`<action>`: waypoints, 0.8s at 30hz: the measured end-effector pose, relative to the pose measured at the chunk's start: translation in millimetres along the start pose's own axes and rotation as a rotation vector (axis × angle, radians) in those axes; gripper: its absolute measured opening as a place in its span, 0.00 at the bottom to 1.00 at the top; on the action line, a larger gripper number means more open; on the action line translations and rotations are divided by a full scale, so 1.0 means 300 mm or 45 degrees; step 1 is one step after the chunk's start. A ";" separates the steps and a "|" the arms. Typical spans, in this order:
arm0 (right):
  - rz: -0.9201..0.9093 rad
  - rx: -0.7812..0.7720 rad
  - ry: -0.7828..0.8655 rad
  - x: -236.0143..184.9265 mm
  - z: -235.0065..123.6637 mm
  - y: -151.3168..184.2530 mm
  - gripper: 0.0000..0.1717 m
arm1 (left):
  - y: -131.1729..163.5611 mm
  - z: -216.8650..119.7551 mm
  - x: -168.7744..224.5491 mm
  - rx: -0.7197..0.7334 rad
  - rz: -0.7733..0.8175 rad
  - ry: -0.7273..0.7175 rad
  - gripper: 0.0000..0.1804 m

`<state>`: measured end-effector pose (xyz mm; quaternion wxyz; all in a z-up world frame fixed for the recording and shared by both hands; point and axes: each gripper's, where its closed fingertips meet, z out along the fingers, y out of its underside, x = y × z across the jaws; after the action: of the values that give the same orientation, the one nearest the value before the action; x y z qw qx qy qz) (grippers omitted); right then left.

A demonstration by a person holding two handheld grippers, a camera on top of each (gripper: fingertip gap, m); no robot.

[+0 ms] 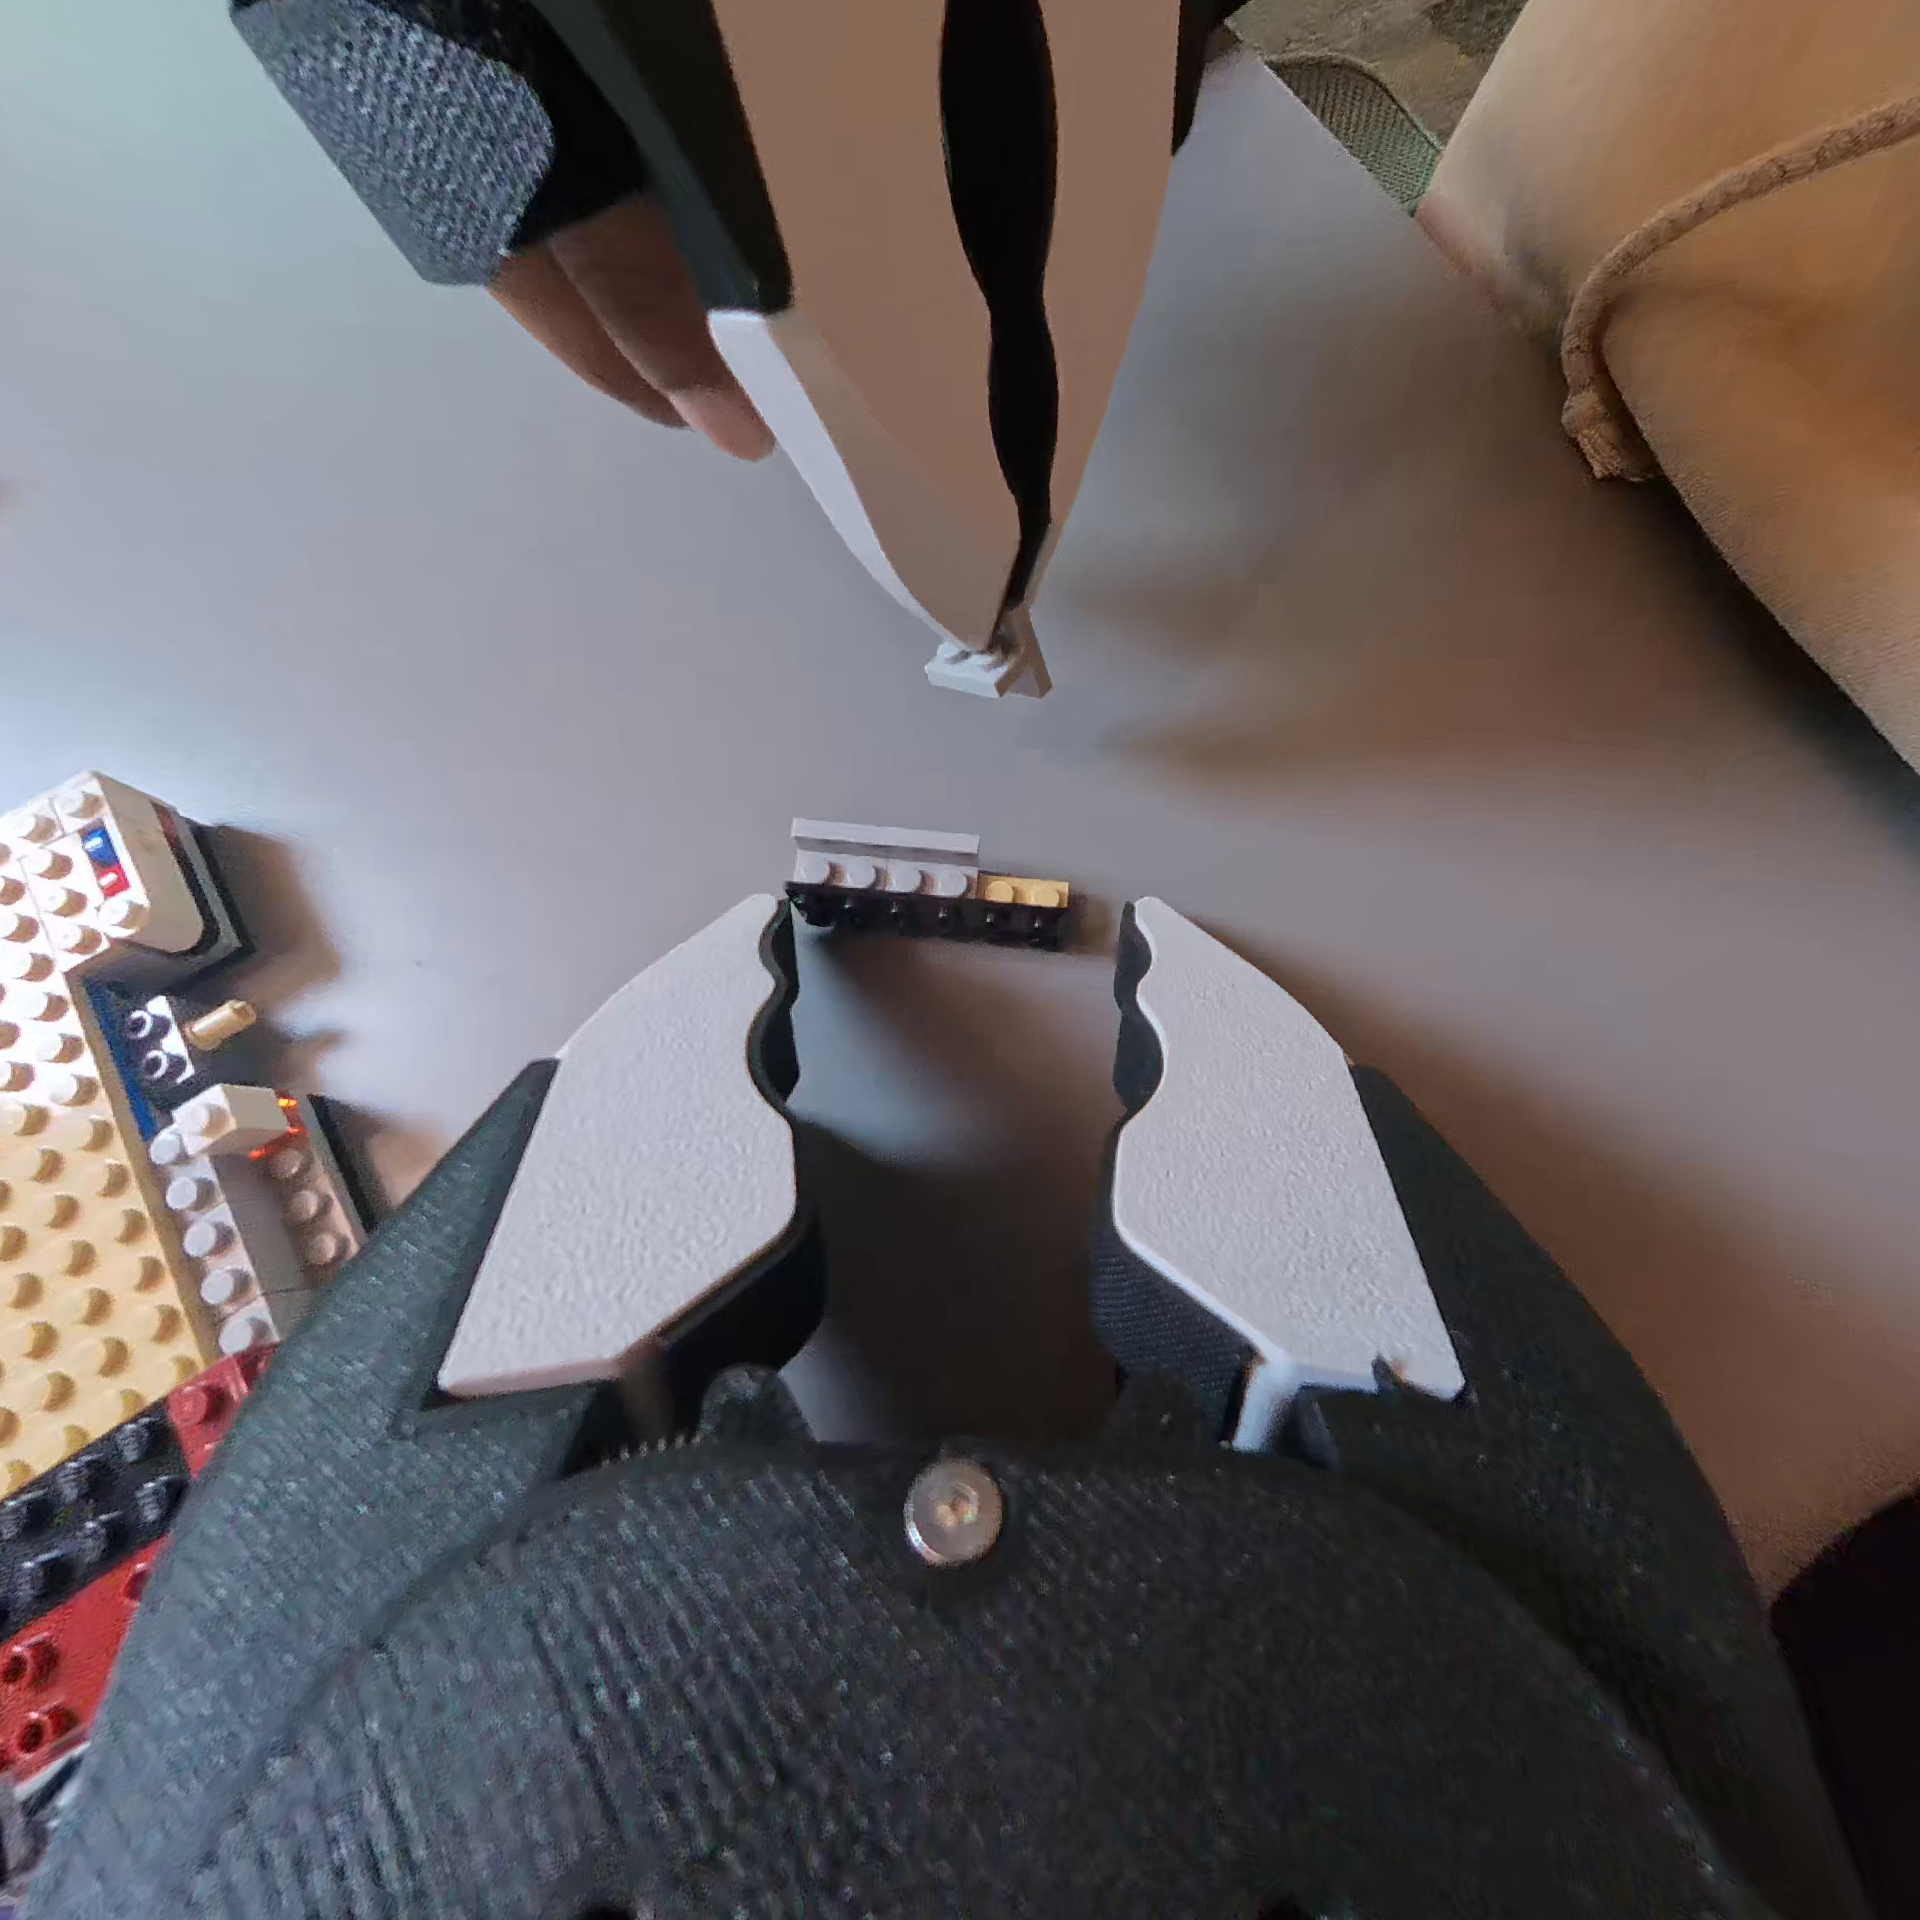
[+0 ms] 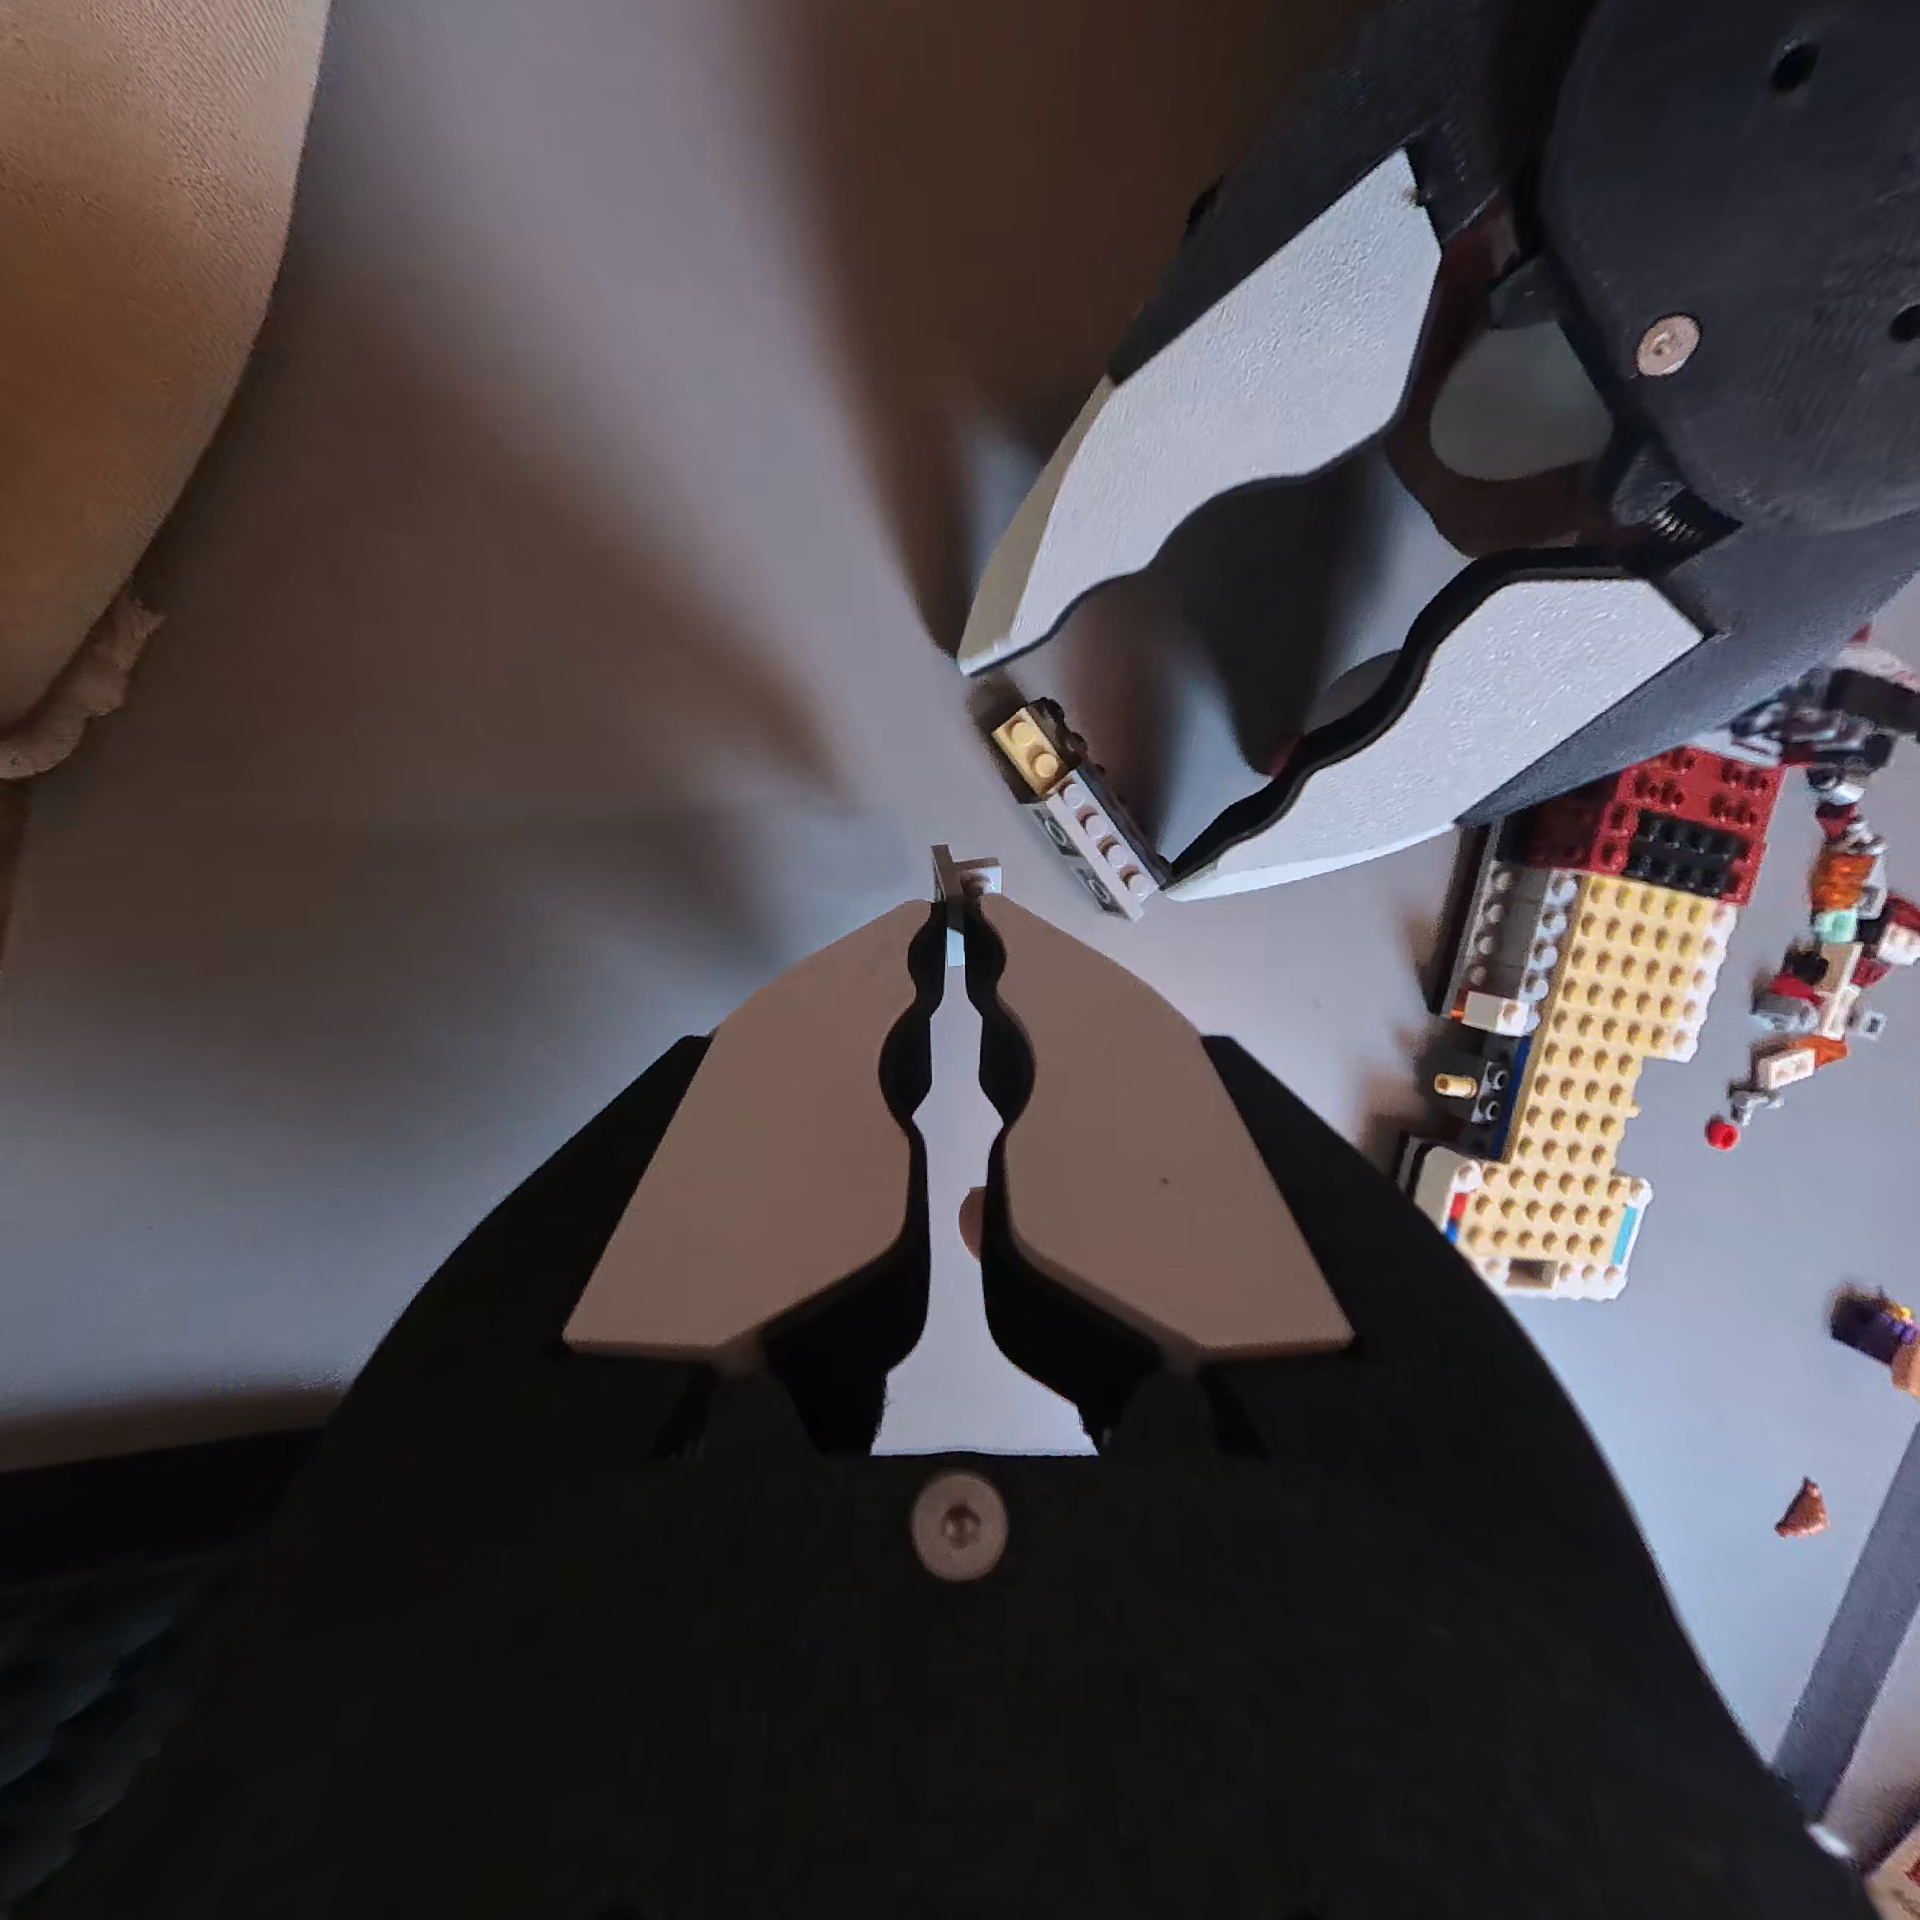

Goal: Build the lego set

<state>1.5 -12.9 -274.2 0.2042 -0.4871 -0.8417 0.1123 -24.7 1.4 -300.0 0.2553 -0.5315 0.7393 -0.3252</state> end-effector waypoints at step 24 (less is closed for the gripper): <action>-0.459 -0.296 -0.188 0.015 0.098 -0.076 0.02 | -0.006 -0.006 0.033 0.048 0.068 0.048 0.24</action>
<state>-31.3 -20.1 -290.5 0.1014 -0.3396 -0.9350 0.0115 -27.8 -8.0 -297.7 0.2598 -0.5005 0.7516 -0.3423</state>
